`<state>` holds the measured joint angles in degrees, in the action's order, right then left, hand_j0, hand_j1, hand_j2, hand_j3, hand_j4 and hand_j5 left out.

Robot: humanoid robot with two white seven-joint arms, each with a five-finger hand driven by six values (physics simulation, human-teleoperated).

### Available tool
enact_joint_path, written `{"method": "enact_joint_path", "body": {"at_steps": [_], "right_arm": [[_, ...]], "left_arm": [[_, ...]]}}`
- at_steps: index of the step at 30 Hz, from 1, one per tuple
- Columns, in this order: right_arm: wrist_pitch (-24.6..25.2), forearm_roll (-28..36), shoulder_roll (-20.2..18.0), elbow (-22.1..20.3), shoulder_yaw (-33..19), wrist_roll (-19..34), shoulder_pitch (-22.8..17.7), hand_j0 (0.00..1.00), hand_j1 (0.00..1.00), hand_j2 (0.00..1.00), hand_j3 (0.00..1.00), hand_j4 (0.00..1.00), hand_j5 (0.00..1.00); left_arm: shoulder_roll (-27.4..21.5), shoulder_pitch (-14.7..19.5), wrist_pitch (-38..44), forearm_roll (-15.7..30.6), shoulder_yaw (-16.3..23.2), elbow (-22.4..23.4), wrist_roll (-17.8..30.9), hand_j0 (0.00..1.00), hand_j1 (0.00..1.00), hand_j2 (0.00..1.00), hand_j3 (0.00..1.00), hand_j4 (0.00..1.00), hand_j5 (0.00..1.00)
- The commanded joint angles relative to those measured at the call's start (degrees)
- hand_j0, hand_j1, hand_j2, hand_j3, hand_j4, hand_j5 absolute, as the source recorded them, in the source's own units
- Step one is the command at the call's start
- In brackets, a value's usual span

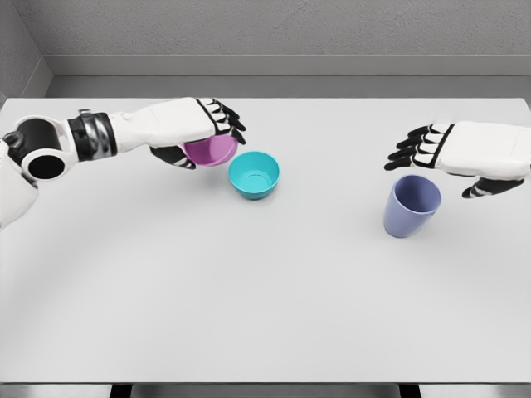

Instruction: Stacking bowl and cup with both arms

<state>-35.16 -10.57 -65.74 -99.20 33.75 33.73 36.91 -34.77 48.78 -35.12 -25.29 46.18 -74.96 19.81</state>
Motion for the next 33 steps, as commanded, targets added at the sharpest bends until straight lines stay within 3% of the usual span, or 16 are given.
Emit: {"method": "enact_joint_path", "body": {"at_steps": [1, 8, 22, 33], "right_arm": [[0.2, -1.4, 0.2, 0.4, 0.9, 0.0, 0.0, 1.00, 1.00, 1.00, 1.00, 1.00, 1.00], [0.2, -3.6, 3.4, 0.4, 1.3, 1.3, 0.0, 1.00, 1.00, 1.00, 1.00, 1.00, 1.00], [0.2, -7.3, 4.8, 3.4, 2.9, 1.3, -0.6, 1.00, 1.00, 1.00, 1.00, 1.00, 1.00], [0.2, -10.3, 8.4, 6.0, 2.9, 1.3, -0.7, 1.00, 1.00, 1.00, 1.00, 1.00, 1.00]], "left_arm": [[1.4, 0.0, 0.1, 0.3, 0.0, 0.1, 0.0, 0.78, 0.78, 0.78, 0.78, 0.78, 0.78], [2.8, 0.4, 0.1, 0.0, 0.0, 0.5, 0.4, 0.78, 0.78, 0.78, 0.78, 0.78, 0.78], [6.0, 0.0, 0.1, 0.0, 0.1, 1.8, 2.0, 0.78, 0.78, 0.78, 0.78, 0.78, 0.78], [7.8, -0.2, 0.1, -1.6, 0.2, 3.3, 2.1, 0.79, 0.79, 0.79, 0.79, 0.79, 0.79]]}}
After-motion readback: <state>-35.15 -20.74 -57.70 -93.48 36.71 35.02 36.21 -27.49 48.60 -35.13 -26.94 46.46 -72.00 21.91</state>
